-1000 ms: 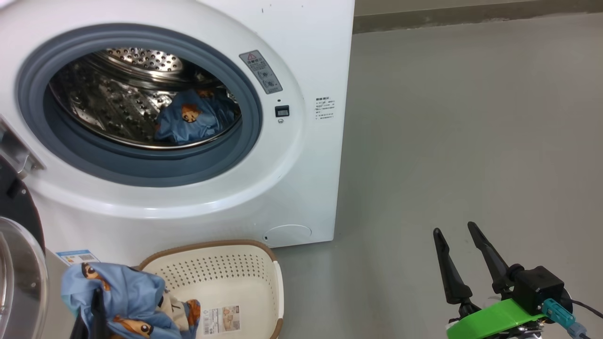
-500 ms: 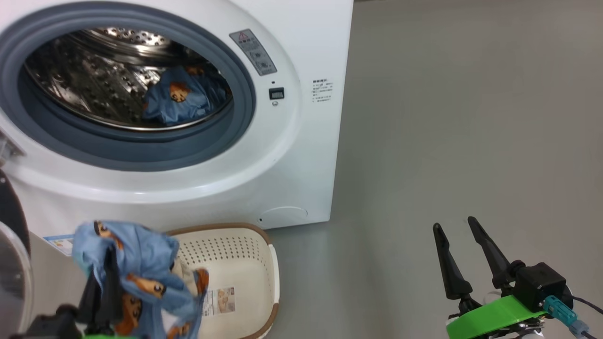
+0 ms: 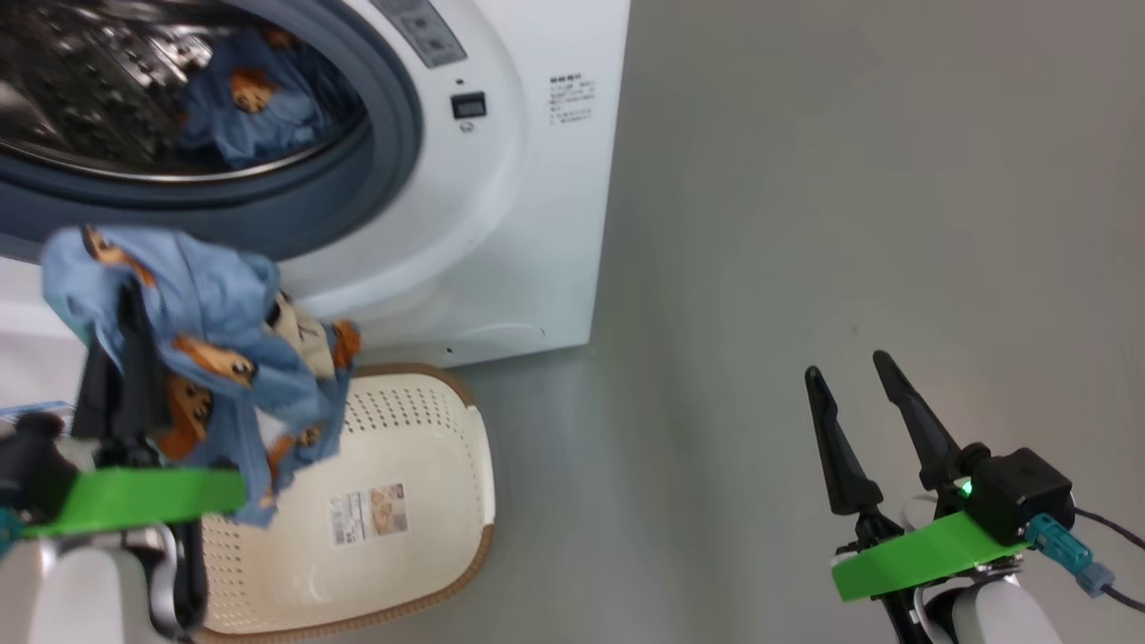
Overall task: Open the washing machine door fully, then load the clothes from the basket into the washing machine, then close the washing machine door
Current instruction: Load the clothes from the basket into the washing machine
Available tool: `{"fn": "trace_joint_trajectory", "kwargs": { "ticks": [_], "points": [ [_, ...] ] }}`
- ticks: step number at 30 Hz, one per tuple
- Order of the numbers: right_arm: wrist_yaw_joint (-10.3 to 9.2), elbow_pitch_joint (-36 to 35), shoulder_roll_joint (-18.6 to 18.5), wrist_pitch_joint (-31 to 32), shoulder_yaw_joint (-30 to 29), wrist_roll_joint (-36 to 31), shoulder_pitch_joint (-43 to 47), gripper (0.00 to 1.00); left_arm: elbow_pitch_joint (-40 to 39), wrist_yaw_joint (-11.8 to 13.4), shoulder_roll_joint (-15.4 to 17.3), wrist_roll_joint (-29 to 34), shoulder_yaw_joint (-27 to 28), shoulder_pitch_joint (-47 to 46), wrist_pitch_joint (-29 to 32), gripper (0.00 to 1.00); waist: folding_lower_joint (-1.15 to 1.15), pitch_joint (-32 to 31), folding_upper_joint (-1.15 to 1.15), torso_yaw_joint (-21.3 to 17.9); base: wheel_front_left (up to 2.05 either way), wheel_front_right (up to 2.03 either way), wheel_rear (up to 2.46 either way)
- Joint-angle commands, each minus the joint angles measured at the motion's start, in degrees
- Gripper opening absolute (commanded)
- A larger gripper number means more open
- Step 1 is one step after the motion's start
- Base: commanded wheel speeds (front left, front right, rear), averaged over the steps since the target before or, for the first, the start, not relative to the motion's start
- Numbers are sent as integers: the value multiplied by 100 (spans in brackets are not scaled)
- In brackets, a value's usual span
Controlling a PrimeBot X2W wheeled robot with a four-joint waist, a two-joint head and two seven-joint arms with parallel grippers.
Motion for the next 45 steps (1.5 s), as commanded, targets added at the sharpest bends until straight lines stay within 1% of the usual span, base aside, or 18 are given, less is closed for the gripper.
{"fn": "trace_joint_trajectory", "kwargs": {
  "ticks": [1, 5, 10, 13, 19, 21, 22, 26, 30, 36, 39, 40, 43, 45],
  "points": [
    [35, -172, -8, -27, 164, 65, -166, 100, -82, -49, 167, 16, 230, -281, -52, 0, 0, 393, 0, -241, 0, 0, 0],
    [35, -247, -8, -27, 173, 97, -326, 100, 143, -83, 335, -1, 371, -867, -52, 0, 0, 719, 0, -398, 0, 0, 0],
    [35, -300, -8, -27, 283, 169, -509, 100, 527, -114, 625, 47, 378, -1595, -52, 0, 0, 1132, 0, -562, 0, 0, 0],
    [35, -348, -8, -27, 224, 226, -610, 100, 812, -124, 769, 56, 323, -2078, -52, 0, 0, 1396, 0, -604, 0, 0, 0],
    [35, -413, -8, -27, 125, 189, -754, 100, 1721, -135, 1005, 74, 95, -3147, -14, 0, 0, 1917, 0, -576, 0, 0, 0],
    [35, -424, -8, -27, 153, 201, -811, 100, 2088, -136, 1083, 44, 55, -3566, 120, 0, 0, 2079, 0, -565, 0, 0, 0],
    [35, -424, -8, -27, 153, 201, -811, 100, 2088, -136, 1083, 44, 55, -3566, 120, 0, 0, 2079, 0, -565, 0, 0, 0],
    [35, -419, -8, -27, 264, 250, -904, 100, 2701, -139, 1318, 57, -29, -4384, 272, 0, 0, 2354, 0, -580, 0, 0, 0],
    [35, -388, -8, -27, 310, 293, -939, 100, 3231, -138, 1507, 52, -79, -5013, 530, 0, 0, 2596, 0, -626, 0, 0, 0],
    [35, -387, -8, -27, 338, 345, -937, 100, 3930, -145, 1806, -92, -148, -5730, 903, 0, 0, 2915, 0, -749, 0, 0, 0],
    [35, -382, -8, -27, 371, 359, -901, 100, 4119, -148, 1956, 10, -519, -5976, 1011, 0, 0, 3041, 0, -790, 0, 0, 0],
    [35, -378, -8, -27, 370, 366, -864, 100, 4296, -148, 1953, -144, -598, -6090, 1069, 0, 0, 3083, 0, -798, 0, 0, 0],
    [35, -399, -8, -27, 396, 387, -838, 100, 4530, -149, 2014, -334, -626, -6251, 1052, 0, 0, 3142, 0, -835, 0, 0, 0],
    [35, -398, -8, -27, 446, 407, -836, 100, 4628, -149, 2101, -361, -629, -6365, 885, 0, 0, 3169, 0, -884, 0, 0, 0]
  ]
}}
